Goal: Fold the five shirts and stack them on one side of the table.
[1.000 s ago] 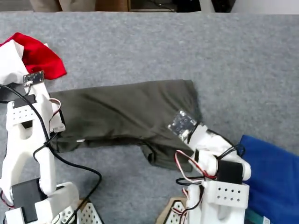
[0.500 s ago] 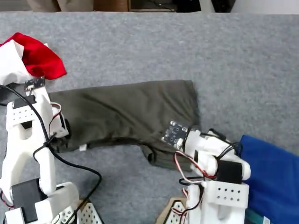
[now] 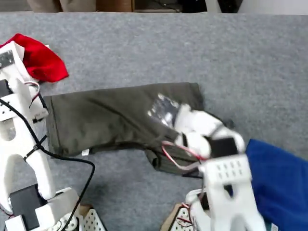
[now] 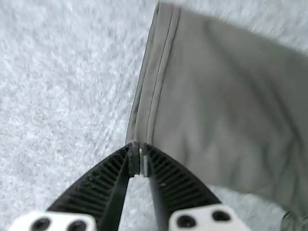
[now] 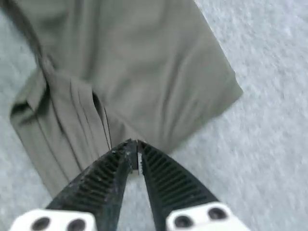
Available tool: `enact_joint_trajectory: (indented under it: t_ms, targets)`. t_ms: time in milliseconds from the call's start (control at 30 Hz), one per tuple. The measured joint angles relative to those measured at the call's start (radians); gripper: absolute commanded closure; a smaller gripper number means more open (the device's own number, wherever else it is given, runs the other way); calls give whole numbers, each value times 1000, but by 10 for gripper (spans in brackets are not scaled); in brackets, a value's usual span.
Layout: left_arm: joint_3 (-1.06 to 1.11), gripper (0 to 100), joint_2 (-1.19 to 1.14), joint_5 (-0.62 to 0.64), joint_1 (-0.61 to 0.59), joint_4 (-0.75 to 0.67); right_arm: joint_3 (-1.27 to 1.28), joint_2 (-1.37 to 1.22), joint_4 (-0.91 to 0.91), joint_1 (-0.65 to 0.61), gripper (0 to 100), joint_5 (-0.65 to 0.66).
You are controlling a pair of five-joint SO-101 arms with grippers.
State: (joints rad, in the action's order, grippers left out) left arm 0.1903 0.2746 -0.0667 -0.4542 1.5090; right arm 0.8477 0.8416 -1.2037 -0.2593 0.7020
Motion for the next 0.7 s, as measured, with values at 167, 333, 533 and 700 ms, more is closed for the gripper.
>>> enact_joint_trajectory:
  t_ms: [167,333,533,700]
  targets:
    - [17,980,0,48,3,-44,-163,-339,21,-86,993,-66]
    - [112,980,0,49,3,-60,-258,-605,72,-97,993,-94]
    - [244,980,0,49,3,-104,-341,-824,109,-120,993,-118]
    - [273,980,0,49,3,-104,-359,-852,101,-147,994,-124]
